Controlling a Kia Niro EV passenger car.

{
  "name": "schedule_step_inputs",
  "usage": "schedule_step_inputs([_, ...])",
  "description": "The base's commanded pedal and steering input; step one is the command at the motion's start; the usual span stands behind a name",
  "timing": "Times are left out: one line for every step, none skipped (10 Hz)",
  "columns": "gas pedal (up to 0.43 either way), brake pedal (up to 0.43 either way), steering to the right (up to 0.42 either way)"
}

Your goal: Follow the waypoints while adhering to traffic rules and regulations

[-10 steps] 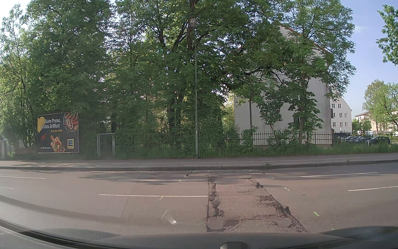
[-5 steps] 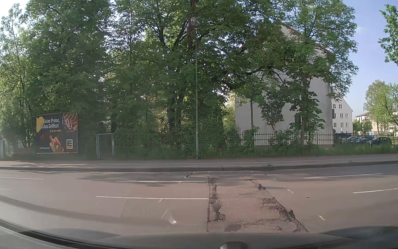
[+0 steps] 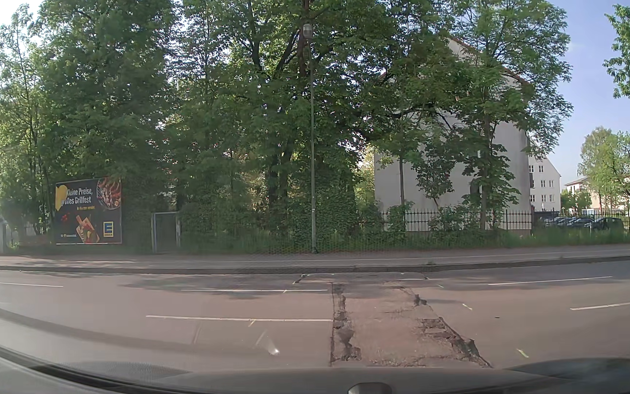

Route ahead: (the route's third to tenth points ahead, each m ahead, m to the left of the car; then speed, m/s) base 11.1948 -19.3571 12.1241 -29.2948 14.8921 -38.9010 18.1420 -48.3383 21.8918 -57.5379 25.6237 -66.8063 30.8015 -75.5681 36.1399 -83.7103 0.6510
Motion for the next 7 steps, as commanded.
schedule_step_inputs([0.000, 0.152, -0.057])
schedule_step_inputs([0.000, 0.024, -0.056])
schedule_step_inputs([0.000, 0.000, -0.054])
schedule_step_inputs([0.000, 0.000, -0.048])
schedule_step_inputs([0.059, 0.000, -0.039])
schedule_step_inputs([0.110, 0.000, -0.027])
schedule_step_inputs([0.130, 0.000, -0.011])
